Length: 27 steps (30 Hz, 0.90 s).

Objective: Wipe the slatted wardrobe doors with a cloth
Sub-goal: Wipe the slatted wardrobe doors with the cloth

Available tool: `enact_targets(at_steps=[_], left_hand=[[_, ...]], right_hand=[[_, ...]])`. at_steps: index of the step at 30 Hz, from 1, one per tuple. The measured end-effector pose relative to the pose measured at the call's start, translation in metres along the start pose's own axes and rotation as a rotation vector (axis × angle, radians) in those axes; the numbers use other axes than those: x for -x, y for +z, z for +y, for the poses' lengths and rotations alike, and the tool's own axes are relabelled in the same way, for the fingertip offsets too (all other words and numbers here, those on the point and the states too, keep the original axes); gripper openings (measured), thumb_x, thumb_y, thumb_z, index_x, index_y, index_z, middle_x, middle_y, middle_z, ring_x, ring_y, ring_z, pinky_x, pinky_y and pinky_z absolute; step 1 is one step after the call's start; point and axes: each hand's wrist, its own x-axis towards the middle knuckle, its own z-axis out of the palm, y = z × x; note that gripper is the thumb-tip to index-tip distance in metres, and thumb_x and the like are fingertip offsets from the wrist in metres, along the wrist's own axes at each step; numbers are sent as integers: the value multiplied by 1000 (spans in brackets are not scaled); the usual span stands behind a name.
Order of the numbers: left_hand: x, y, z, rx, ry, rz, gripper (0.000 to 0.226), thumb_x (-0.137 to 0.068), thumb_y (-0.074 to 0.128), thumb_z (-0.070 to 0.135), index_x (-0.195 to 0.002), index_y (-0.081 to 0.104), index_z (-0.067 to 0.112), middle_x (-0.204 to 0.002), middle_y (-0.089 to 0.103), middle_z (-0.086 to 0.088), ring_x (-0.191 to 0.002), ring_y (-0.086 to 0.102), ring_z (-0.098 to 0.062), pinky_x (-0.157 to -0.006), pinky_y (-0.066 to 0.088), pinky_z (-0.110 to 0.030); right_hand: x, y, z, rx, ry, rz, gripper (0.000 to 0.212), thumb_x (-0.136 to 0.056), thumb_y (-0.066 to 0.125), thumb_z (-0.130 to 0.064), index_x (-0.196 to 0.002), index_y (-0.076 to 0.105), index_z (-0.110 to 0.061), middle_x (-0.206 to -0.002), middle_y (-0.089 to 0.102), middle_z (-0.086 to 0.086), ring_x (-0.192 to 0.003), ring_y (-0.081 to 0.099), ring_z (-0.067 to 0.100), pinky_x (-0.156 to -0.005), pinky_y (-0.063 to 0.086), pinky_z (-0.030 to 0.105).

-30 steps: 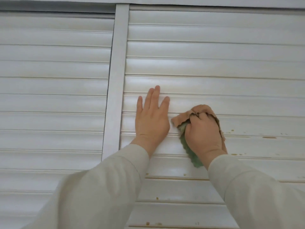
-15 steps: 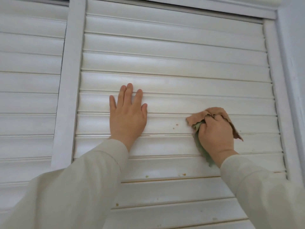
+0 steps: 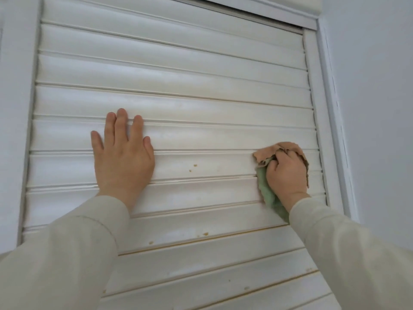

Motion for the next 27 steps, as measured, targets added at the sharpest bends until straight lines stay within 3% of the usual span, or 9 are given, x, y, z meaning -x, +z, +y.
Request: enact_targets(at_steps=[4, 9, 13, 17, 21, 23, 25, 27], left_hand=[[2, 0, 6, 16, -31, 4, 50, -102, 39, 30, -150, 35, 16, -160, 26, -12, -149, 17, -32, -116, 15, -61], [1, 1, 3, 12, -39, 7, 51, -102, 39, 31, -150, 37, 17, -160, 28, -12, -149, 18, -31, -117, 16, -60], [2, 3, 2, -9, -19, 41, 52, -100, 33, 34, -149, 38, 16, -158, 30, -13, -148, 21, -33, -115, 19, -61], [3, 2, 4, -16, -19, 55, 52, -100, 33, 34, -149, 38, 15, -157, 30, -15, -148, 22, -34, -115, 19, -61], [4, 0, 3, -14, -17, 50, 50, -101, 40, 30, -149, 37, 15, -158, 30, -14, -148, 21, -34, -115, 18, -60], [4, 0, 2, -12, -21, 51, 50, -101, 42, 30, -149, 38, 15, -158, 30, -14, -148, 21, -34, -115, 18, -60], [4, 1, 2, -9, -21, 49, 50, -102, 41, 29, -149, 37, 14, -158, 29, -14, -148, 20, -34, -115, 18, -60], [3, 2, 2, -9, -10, 46, 49, -102, 41, 29, -149, 36, 14, -158, 28, -15, -148, 19, -35, -115, 18, -61]], right_hand=[[-29, -17, 58, 77, 227, -1, 27, -92, 47, -16, -107, 62, 1, -111, 63, 23, -105, 57, 40, -95, 45, 42], [-37, -12, 61, 51, 382, -2, 33, -92, 45, -18, -115, 57, 2, -114, 61, 27, -107, 56, 44, -98, 46, 46], [-17, -11, 42, 37, 238, 24, 24, -92, 49, -17, -107, 61, -3, -99, 65, 18, -91, 60, 38, -86, 52, 45], [11, 6, 25, -72, 24, -15, 28, -97, 48, -14, -120, 59, -2, -110, 62, 24, -100, 56, 40, -89, 44, 42], [16, 13, 61, -53, 378, -123, 54, -103, 26, -36, -150, 29, -8, -149, 38, 24, -136, 37, 41, -116, 26, 46], [12, 12, 65, -89, 482, -142, 58, -104, 24, -37, -155, 18, -10, -155, 28, 25, -140, 30, 43, -118, 22, 48], [14, 11, 48, -105, 446, -169, 56, -105, 27, -35, -154, 19, -7, -154, 30, 27, -138, 31, 44, -116, 21, 47], [28, 12, 21, -109, 276, -224, 55, -105, 29, -35, -149, 28, -2, -150, 37, 26, -136, 35, 41, -114, 23, 44]])
